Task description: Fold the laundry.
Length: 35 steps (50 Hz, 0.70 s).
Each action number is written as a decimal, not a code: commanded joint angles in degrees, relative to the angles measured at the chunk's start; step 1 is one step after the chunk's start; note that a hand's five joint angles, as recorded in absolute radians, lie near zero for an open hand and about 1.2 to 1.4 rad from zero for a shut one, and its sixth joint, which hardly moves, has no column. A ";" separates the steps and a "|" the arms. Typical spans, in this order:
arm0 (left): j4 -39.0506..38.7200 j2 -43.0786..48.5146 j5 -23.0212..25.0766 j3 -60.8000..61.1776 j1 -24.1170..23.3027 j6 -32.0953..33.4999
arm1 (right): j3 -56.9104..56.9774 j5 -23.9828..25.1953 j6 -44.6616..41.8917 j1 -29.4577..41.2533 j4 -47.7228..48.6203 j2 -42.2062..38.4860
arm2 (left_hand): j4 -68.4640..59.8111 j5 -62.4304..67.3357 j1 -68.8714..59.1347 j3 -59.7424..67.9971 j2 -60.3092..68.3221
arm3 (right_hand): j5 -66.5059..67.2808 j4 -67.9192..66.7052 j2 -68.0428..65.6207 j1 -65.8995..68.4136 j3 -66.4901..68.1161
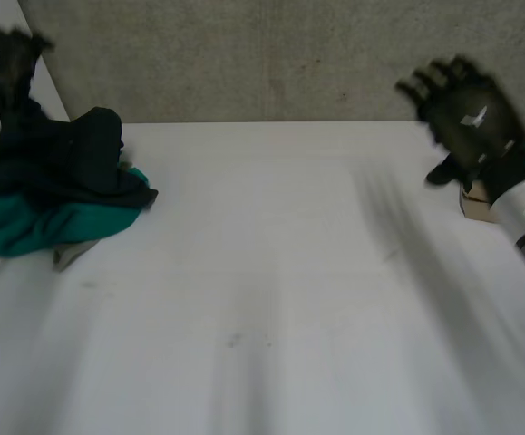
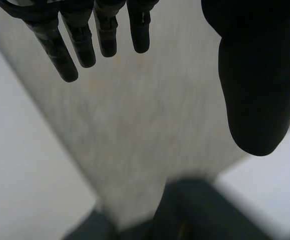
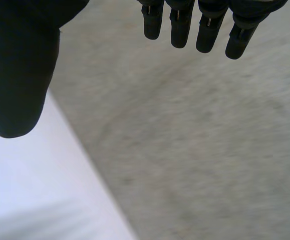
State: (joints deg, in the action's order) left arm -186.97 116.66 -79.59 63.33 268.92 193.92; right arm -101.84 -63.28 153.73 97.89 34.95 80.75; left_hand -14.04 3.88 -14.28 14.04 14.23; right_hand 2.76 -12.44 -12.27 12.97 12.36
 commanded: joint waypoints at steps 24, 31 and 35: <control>-20.00 11.76 6.81 -1.47 -1.90 -3.18 | -6.18 -2.20 -2.82 1.17 -7.36 -5.69 | -65.96 66.12 -65.72 65.96 65.77 | -2.76 2.44 2.27 -2.97 -2.36; -24.94 -1.67 11.54 8.37 -13.05 -16.18 | -6.18 -4.75 -2.38 0.99 -7.44 -3.32 | -65.96 66.12 -65.72 65.96 65.77 | -2.76 2.44 2.27 -2.97 -2.36; -23.71 -4.25 16.81 12.68 -19.99 -19.71 | -6.35 -4.93 -2.20 0.90 -7.44 -1.73 | -65.96 66.12 -65.72 65.96 65.77 | -2.76 2.44 2.27 -2.97 -2.36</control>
State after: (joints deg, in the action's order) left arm -211.66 118.04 -69.79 69.92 258.54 180.94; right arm -108.04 -67.57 151.25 98.90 27.55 77.13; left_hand -68.59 55.90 -64.47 68.01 68.62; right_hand 2.76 -12.44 -12.27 12.98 12.36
